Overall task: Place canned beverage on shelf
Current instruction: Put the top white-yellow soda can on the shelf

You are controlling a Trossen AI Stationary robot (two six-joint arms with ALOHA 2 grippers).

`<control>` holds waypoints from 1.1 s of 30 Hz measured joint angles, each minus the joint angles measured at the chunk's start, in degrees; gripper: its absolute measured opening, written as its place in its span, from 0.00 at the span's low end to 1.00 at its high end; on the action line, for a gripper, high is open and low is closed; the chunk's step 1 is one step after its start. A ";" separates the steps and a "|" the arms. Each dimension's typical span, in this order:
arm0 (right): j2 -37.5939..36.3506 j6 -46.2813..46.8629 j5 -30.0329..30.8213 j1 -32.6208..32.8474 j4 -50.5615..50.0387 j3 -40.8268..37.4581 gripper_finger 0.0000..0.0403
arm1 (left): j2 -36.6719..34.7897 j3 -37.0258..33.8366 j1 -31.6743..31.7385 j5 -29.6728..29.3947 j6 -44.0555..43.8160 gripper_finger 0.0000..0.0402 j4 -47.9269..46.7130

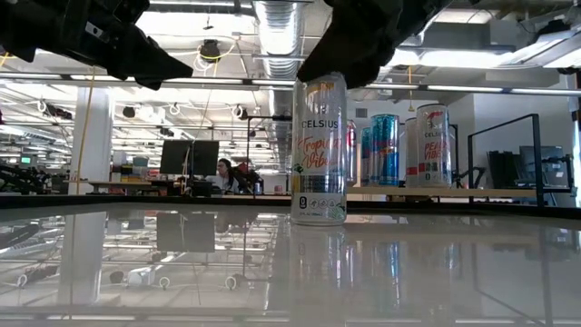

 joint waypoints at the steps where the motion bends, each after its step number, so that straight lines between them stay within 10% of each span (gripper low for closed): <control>1: -0.40 0.07 0.02 0.00 -0.39 0.01 0.89 | 0.00 0.00 0.00 0.00 0.00 0.00 -0.02; 21: -2.13 0.15 -0.33 0.02 -2.71 -0.20 0.73 | -0.01 0.00 0.00 -0.02 -0.25 0.00 -0.28; 33: -27.89 0.78 -0.08 0.85 -34.97 -0.19 0.72 | -0.01 0.04 -0.01 -0.02 -2.00 0.00 -1.22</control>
